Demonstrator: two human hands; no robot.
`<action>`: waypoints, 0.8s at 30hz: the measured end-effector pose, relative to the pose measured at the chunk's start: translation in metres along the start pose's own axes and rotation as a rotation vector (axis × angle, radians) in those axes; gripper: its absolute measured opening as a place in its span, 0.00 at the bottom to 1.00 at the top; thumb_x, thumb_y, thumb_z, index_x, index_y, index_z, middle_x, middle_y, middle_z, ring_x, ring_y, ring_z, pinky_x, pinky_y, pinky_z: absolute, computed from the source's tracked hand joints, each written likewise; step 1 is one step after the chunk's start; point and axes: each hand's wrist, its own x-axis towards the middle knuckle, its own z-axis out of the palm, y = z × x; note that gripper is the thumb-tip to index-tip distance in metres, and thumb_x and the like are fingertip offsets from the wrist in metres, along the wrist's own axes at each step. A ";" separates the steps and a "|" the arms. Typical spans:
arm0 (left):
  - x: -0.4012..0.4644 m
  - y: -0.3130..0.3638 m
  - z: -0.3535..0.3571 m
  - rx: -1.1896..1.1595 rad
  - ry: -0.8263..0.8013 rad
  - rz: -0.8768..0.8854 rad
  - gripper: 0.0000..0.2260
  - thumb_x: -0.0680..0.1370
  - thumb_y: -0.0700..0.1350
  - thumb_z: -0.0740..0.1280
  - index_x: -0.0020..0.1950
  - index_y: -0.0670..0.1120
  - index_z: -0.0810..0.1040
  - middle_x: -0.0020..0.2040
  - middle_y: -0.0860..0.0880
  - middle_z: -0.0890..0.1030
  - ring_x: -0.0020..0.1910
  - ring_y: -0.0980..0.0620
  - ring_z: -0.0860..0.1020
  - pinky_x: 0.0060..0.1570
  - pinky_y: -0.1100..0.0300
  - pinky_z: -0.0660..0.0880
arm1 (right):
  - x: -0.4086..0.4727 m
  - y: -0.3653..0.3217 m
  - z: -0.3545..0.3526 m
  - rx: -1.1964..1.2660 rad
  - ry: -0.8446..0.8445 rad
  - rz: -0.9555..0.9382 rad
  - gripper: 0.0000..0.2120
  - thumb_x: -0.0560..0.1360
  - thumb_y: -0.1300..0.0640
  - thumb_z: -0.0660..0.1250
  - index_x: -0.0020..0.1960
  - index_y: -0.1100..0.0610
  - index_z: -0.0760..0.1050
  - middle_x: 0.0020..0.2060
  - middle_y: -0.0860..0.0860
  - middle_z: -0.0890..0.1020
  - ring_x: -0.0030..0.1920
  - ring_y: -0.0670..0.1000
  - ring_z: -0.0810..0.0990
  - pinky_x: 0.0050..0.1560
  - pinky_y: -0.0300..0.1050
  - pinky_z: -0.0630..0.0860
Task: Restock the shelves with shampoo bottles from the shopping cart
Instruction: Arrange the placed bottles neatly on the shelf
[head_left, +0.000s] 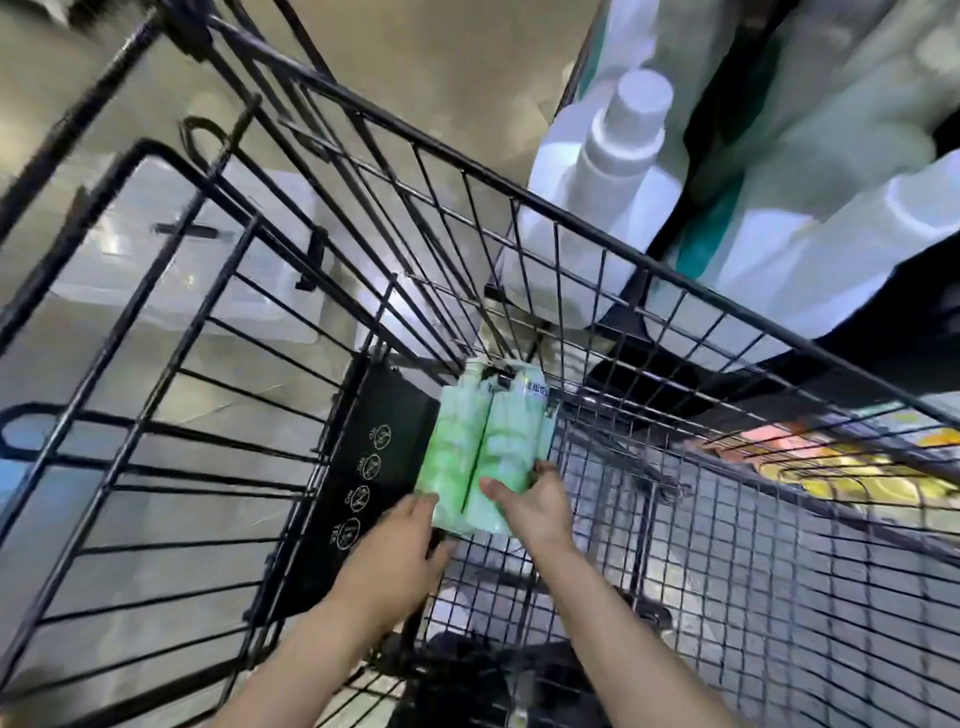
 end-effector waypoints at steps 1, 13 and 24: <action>0.000 0.001 -0.001 -0.048 0.013 -0.013 0.25 0.80 0.51 0.59 0.75 0.44 0.60 0.72 0.46 0.66 0.70 0.48 0.66 0.67 0.60 0.62 | -0.002 0.003 -0.003 0.034 -0.014 0.007 0.27 0.64 0.49 0.79 0.55 0.52 0.68 0.50 0.48 0.83 0.47 0.51 0.82 0.53 0.50 0.79; 0.009 0.026 -0.037 -1.087 0.014 -0.276 0.15 0.72 0.49 0.72 0.57 0.45 0.78 0.49 0.46 0.84 0.46 0.49 0.84 0.48 0.51 0.80 | -0.077 0.010 -0.030 0.092 -0.407 -0.185 0.31 0.63 0.47 0.78 0.63 0.49 0.71 0.57 0.44 0.78 0.56 0.46 0.78 0.50 0.34 0.77; -0.034 0.005 -0.051 -1.089 0.119 -0.303 0.17 0.67 0.50 0.76 0.53 0.48 0.80 0.41 0.53 0.86 0.38 0.54 0.84 0.33 0.65 0.78 | 0.026 -0.032 0.036 0.166 -0.294 0.064 0.34 0.73 0.42 0.68 0.71 0.59 0.63 0.62 0.54 0.75 0.61 0.55 0.75 0.62 0.51 0.74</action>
